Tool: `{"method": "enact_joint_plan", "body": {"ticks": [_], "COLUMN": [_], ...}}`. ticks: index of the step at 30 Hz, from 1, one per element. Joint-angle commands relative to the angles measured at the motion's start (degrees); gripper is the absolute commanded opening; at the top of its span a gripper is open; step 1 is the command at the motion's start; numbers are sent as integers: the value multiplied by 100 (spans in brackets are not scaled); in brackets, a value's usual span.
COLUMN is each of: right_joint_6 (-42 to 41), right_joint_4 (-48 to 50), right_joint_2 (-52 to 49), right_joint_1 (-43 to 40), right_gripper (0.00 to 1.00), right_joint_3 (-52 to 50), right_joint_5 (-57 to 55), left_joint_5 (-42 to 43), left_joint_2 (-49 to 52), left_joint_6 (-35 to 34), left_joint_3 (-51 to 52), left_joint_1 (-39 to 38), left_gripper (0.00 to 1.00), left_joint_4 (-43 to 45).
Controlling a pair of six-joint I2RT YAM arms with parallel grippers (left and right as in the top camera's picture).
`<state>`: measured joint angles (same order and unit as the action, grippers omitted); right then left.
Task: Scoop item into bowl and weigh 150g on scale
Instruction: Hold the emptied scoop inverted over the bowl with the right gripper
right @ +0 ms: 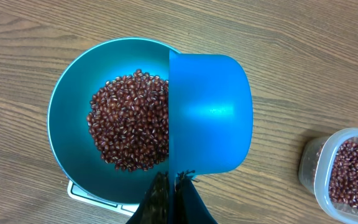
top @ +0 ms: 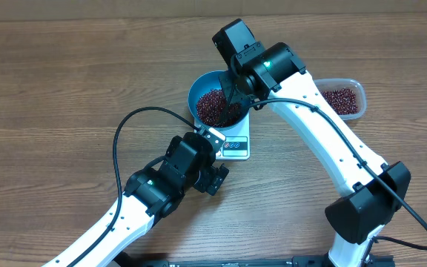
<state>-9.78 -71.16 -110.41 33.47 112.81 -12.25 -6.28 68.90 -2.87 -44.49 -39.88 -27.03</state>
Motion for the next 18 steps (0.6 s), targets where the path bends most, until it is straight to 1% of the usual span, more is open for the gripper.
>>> {"method": "enact_joint_plan", "body": {"ticks": [1, 9, 15, 18], "right_joint_6": [26, 22, -269, -291], "right_joint_4": [37, 35, -13, -13], "right_joint_2": [251, 251, 251, 251], "right_joint_1": [24, 22, 15, 15], "right_gripper": [4, 4, 4, 4], "right_joint_3": [208, 208, 208, 208], "right_joint_5": [-81, -57, 509, 505], "left_joint_5": [-72, -72, -74, -72], "left_joint_2": [37, 37, 39, 39], "left_joint_6": [-35, -35, -35, -35], "left_joint_3": [52, 52, 52, 52], "left_joint_1": [11, 11, 11, 11], "left_gripper": [99, 100, 100, 100], "left_joint_4": [0, 0, 0, 0]}}
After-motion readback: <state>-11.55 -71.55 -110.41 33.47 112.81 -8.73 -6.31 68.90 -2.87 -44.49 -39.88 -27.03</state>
